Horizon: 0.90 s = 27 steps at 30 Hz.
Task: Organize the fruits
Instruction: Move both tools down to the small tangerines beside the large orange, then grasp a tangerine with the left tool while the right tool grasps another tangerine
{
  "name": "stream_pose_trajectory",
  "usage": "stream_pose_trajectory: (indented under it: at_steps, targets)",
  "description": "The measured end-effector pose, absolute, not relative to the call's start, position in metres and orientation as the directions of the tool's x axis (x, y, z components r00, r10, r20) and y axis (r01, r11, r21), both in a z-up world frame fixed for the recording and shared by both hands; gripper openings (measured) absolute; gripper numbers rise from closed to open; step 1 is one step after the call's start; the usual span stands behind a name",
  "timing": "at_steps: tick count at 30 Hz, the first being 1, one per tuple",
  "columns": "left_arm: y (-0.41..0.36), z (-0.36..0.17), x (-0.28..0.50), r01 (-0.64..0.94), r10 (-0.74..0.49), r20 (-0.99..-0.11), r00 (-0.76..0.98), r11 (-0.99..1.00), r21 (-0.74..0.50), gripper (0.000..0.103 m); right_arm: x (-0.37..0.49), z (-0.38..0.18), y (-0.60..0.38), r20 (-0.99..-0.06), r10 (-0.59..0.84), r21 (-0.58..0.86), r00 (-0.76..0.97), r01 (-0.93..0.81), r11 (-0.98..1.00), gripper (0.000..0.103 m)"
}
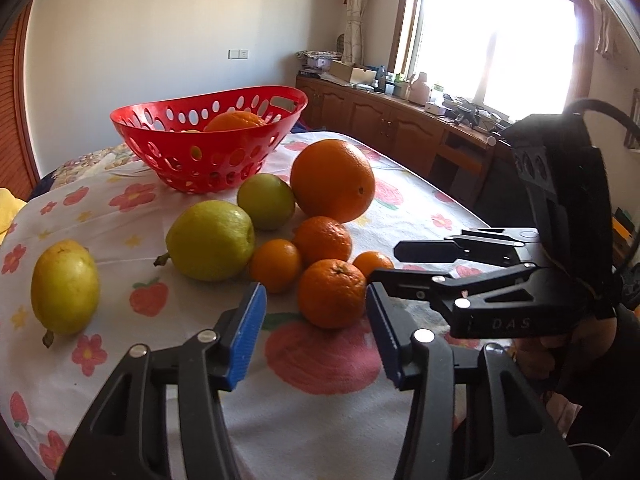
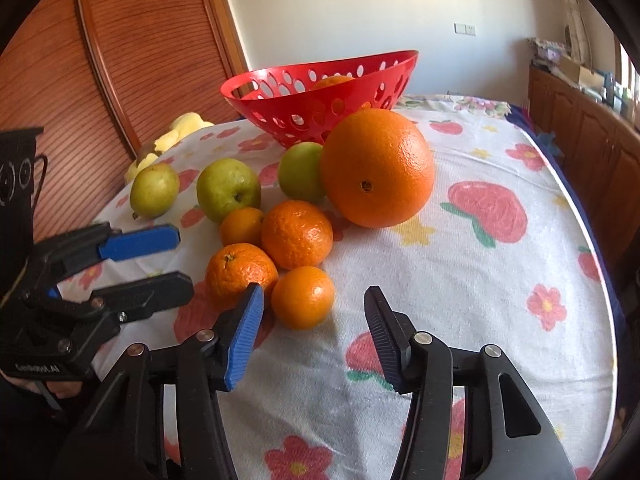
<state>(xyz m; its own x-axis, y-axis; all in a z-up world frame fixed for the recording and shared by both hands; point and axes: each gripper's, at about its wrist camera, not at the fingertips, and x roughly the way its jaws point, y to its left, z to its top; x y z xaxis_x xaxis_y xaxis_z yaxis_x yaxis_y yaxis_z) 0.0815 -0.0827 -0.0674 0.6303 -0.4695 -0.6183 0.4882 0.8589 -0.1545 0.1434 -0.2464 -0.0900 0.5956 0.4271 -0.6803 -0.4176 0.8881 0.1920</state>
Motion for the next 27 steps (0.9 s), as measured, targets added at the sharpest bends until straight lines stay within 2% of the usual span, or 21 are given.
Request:
stream_pose_trajectory:
  at_steps: [4, 8, 23, 27]
  targets:
    - [-0.084, -0.068, 0.082, 0.491, -0.474, -0.620, 0.625, 0.856, -0.160, 0.050, 0.145, -0.092, -0.249, -0.674, 0.457, 0.231, 0.581, -0.422, 0.877, 0.041]
    - [-0.087, -0.069, 0.082, 0.491, -0.472, -0.624, 0.623, 0.857, -0.158, 0.050, 0.147, -0.093, -0.250, -0.666, 0.487, 0.270, 0.564, -0.426, 0.863, 0.033]
    - [-0.106, -0.076, 0.090, 0.493, -0.441, -0.658, 0.611, 0.862, -0.120, 0.052, 0.143, -0.090, -0.259, -0.684, 0.403, 0.179, 0.607, -0.396, 0.900, 0.032]
    - [-0.110, -0.080, 0.093, 0.484, -0.421, -0.675, 0.606, 0.869, -0.107, 0.057, 0.143, -0.090, -0.261, -0.685, 0.398, 0.172, 0.610, -0.395, 0.902, 0.033]
